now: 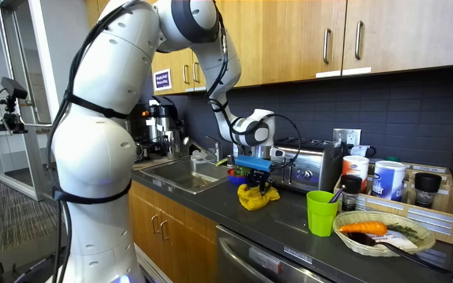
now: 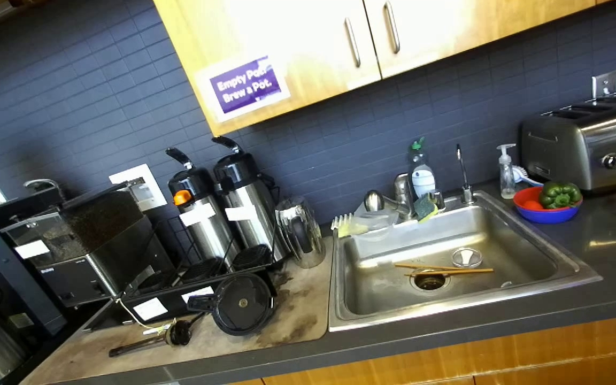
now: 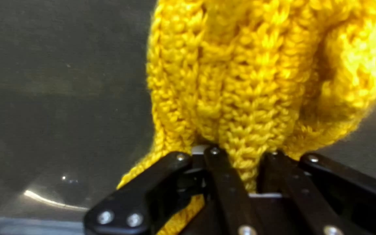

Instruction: Use the yellow towel to wipe the kitchen counter surface

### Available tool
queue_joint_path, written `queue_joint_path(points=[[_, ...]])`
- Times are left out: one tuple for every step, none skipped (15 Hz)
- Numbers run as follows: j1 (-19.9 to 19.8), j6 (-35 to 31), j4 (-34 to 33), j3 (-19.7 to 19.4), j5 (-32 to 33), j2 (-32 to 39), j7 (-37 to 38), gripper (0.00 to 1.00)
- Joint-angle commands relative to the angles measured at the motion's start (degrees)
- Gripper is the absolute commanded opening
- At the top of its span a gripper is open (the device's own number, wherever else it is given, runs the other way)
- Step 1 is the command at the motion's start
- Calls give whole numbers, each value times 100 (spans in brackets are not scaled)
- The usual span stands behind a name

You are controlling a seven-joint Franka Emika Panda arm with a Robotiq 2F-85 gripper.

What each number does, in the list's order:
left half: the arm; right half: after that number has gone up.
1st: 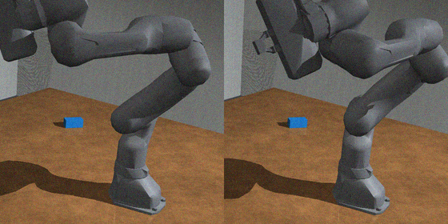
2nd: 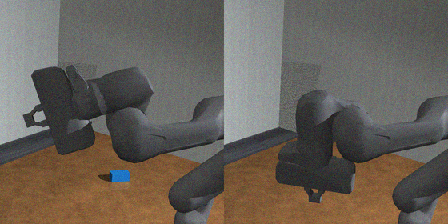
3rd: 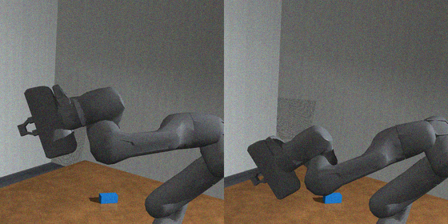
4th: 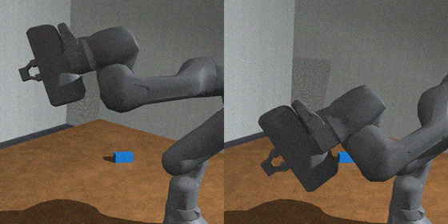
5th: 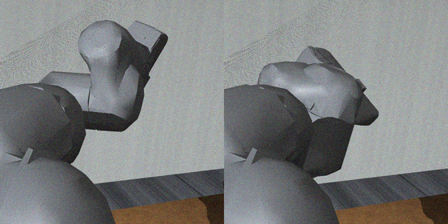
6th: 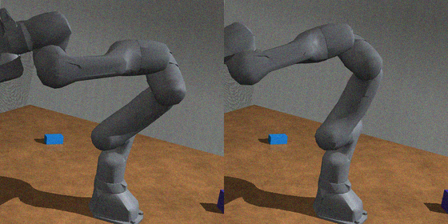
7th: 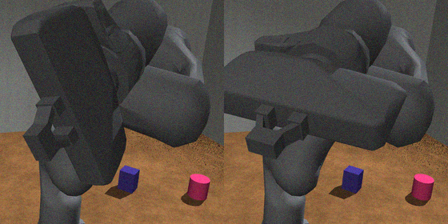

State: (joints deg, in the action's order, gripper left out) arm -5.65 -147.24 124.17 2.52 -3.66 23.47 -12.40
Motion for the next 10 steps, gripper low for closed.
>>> queue_joint_path(points=[[-188,-122,660,-82,-142,-66,-88,5],[-234,-119,747,-108,-198,-122,-60,5],[-280,-144,778,-150,-257,-129,-16,5],[-331,-178,792,-182,-333,-108,-3,5],[-411,-145,813,-192,-474,-119,-31,5],[-458,-185,821,-224,-563,-110,-18,5],[-529,-204,790,-235,-703,-73,-46,5],[-573,-234,764,-277,-789,-53,-16,5],[-631,-256,700,-293,-895,2,-20,5],[-691,-240,631,-307,-1003,33,-38,5]])
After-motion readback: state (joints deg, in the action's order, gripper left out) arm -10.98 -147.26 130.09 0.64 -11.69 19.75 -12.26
